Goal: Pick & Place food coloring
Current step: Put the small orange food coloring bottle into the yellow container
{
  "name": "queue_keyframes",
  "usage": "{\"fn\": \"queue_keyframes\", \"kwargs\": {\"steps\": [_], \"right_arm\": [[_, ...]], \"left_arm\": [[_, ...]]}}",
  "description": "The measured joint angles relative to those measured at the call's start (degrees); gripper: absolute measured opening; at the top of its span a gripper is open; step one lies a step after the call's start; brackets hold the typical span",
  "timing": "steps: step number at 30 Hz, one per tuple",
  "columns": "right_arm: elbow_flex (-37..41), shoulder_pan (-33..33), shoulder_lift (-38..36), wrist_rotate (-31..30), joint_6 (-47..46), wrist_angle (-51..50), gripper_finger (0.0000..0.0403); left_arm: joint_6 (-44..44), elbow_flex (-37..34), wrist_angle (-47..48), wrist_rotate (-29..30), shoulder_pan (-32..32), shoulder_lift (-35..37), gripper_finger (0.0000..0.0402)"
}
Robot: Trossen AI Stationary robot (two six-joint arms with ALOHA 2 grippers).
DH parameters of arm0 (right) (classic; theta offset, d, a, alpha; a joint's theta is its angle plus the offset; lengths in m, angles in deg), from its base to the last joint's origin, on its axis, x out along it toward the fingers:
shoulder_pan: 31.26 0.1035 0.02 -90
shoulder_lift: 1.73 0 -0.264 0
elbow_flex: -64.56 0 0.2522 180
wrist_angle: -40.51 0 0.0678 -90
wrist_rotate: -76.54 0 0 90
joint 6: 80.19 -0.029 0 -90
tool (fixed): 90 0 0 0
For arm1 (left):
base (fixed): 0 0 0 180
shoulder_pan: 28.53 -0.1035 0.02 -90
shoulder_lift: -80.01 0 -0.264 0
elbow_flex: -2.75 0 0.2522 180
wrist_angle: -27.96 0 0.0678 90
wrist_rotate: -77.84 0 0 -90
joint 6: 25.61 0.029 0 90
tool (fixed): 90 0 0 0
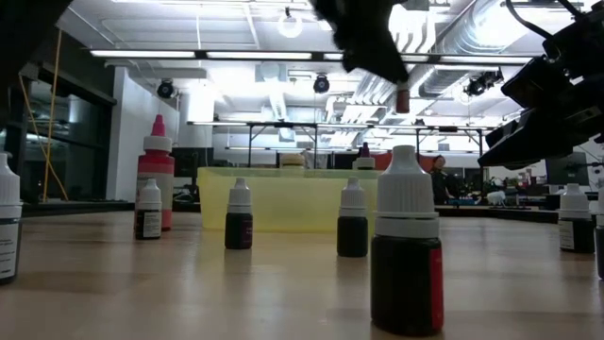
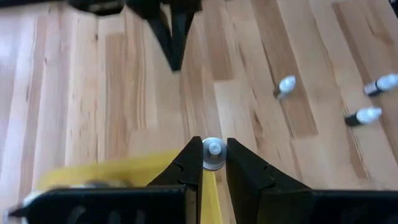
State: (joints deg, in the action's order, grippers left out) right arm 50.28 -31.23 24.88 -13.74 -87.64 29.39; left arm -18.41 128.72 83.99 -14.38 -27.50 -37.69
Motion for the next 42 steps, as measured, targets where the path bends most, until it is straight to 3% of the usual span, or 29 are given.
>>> {"fn": "queue_keyframes", "kwargs": {"steps": [5, 10, 24, 34, 42], "right_arm": [[0.0, 0.02, 0.02, -0.13, 0.0, 0.14, 0.0], [0.0, 0.01, 0.04, -0.23, 0.0, -0.02, 0.0], [0.0, 0.01, 0.02, -0.22, 0.0, 0.19, 0.0], [0.0, 0.0, 0.02, -0.2, 0.0, 0.14, 0.0], [0.0, 0.02, 0.02, -0.18, 0.0, 0.11, 0.0]], "left_arm": [[-1.28, -14.63, -7.55, 0.46, -1.11, 7.26, 0.0041], [-4.37, -22.61, -9.65, 2.56, -3.08, 11.02, 0.0041], [-22.16, -32.75, -20.47, 8.3, -7.77, 11.82, 0.0041], [-21.18, -38.85, -29.95, 10.14, -8.58, 10.85, 0.0041], [-17.42, -38.95, -33.12, 10.19, -8.58, 8.02, 0.0041]]}}
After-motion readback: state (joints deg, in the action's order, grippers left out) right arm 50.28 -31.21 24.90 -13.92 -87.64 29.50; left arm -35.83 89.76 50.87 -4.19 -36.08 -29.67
